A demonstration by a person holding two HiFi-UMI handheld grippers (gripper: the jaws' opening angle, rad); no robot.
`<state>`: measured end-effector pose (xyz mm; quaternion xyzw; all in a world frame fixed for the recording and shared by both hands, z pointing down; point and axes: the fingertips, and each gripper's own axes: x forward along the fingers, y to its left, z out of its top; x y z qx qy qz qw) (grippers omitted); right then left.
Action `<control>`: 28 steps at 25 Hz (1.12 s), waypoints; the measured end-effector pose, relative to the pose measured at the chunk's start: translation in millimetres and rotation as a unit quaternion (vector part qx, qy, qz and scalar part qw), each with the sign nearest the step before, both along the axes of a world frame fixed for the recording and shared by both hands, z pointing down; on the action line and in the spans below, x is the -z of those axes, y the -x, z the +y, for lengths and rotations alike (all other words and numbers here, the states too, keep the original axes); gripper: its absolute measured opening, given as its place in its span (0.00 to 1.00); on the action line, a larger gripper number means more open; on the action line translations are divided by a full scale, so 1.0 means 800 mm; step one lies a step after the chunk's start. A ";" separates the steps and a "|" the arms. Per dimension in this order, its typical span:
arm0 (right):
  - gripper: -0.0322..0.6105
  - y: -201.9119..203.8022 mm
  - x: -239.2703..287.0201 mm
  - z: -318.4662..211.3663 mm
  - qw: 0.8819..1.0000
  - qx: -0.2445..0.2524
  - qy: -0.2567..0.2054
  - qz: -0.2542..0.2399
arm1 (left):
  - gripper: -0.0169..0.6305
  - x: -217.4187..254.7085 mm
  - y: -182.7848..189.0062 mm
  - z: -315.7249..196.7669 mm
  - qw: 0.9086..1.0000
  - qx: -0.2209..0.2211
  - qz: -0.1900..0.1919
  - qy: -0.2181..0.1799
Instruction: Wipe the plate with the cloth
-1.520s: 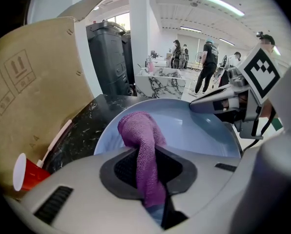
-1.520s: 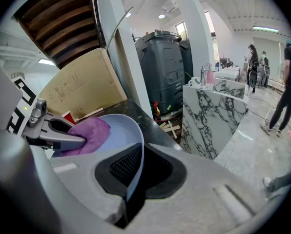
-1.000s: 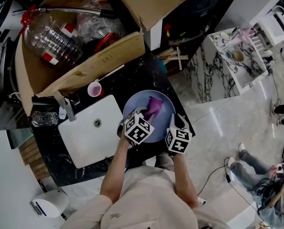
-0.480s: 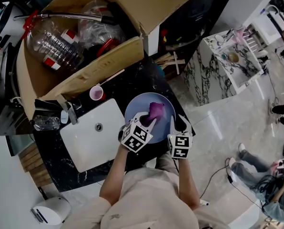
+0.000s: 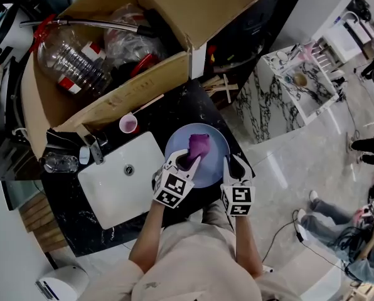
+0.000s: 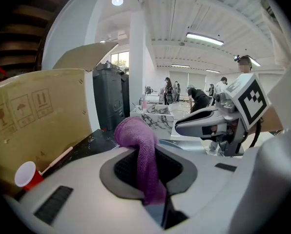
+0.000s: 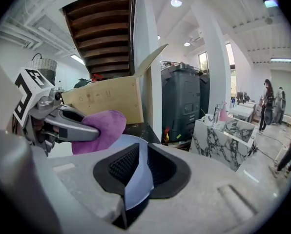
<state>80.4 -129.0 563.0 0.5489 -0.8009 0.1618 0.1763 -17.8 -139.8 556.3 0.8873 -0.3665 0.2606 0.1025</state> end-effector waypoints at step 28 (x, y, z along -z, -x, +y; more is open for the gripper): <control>0.13 0.032 0.050 0.086 0.998 -0.047 -0.034 0.028 | 0.12 0.036 0.044 0.075 0.997 -0.007 0.071 -0.040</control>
